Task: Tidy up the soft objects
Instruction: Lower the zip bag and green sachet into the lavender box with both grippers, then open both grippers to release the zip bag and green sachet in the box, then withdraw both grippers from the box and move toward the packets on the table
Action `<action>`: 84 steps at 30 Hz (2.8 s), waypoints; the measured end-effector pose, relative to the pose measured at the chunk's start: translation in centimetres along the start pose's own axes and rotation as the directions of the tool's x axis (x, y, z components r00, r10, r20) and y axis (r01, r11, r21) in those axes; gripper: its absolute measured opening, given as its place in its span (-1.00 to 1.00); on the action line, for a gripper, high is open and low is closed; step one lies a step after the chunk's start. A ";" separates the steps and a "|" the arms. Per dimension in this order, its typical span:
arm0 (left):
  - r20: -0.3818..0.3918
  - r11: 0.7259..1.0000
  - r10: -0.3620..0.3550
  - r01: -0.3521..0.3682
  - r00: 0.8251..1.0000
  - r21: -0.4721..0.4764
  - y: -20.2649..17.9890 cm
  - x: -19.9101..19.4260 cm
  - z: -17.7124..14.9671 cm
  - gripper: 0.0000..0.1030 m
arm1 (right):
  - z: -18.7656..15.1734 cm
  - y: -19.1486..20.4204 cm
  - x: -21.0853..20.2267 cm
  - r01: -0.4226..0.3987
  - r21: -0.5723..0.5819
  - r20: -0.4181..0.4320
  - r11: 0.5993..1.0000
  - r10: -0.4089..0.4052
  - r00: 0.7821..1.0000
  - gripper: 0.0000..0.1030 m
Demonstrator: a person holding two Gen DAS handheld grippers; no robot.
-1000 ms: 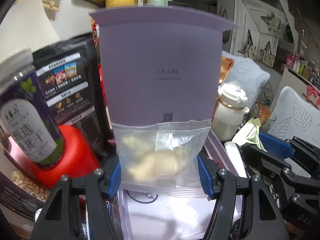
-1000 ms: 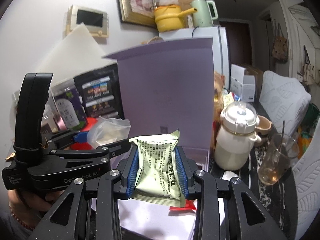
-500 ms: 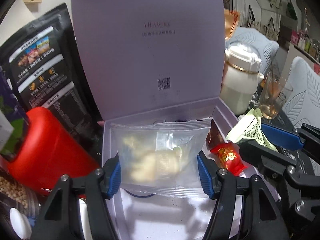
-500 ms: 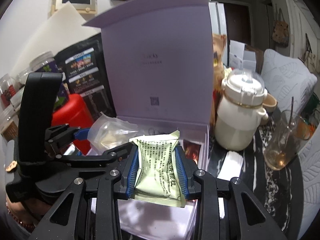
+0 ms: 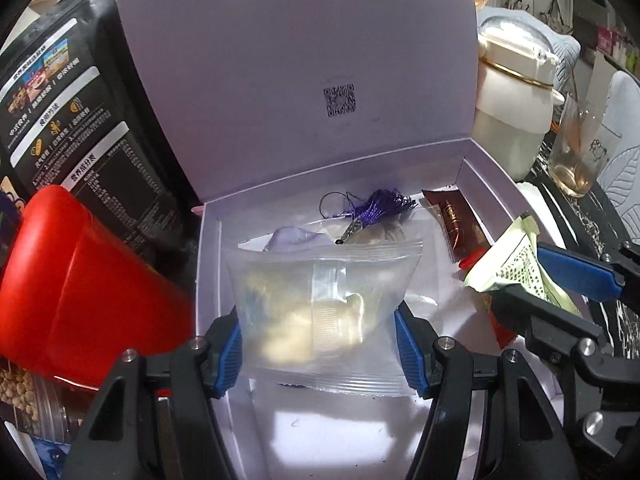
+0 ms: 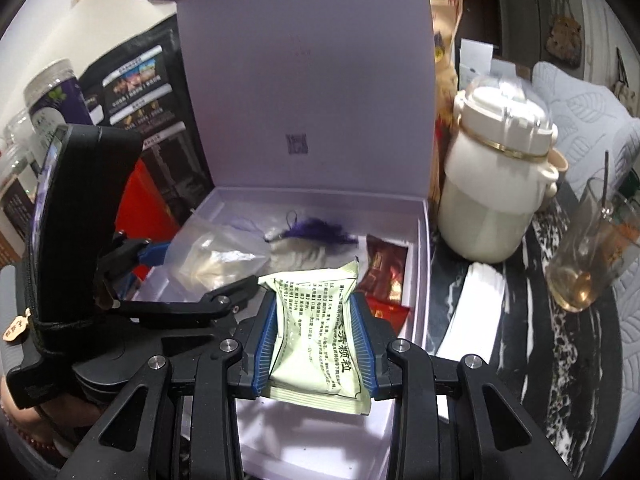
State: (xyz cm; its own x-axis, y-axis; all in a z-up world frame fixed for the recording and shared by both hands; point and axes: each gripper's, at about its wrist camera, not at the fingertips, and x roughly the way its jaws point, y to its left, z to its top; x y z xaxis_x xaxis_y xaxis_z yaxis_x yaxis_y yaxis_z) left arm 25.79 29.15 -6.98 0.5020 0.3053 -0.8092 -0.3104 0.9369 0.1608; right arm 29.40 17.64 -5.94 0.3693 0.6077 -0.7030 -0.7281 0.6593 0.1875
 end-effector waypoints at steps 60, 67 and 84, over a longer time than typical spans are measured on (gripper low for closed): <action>0.012 0.998 0.023 -0.023 1.000 -0.051 -1.3 -5.2 1.7 0.79 | 1.5 -1.1 -7.3 0.122 0.036 0.033 0.992 -0.123 0.992 -0.06; 0.098 0.998 0.012 -0.007 0.995 -0.057 -1.6 -10.0 2.1 0.79 | 2.3 -0.6 -10.8 0.133 0.031 0.104 0.991 -0.136 0.985 -0.07; 0.290 0.996 -0.011 0.036 0.957 -0.081 -0.4 -21.6 -0.3 0.79 | 1.8 2.8 -20.2 0.151 -0.008 0.282 0.988 -0.143 0.949 -0.01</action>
State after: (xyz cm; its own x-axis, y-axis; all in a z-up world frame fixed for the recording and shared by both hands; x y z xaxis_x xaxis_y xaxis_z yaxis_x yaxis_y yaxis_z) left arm 14.85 22.17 10.23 0.7178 0.3311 -0.6125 -0.3561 0.9305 0.0856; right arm 20.89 7.97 10.02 0.6172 0.6071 -0.5005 -0.6685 0.7401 0.0733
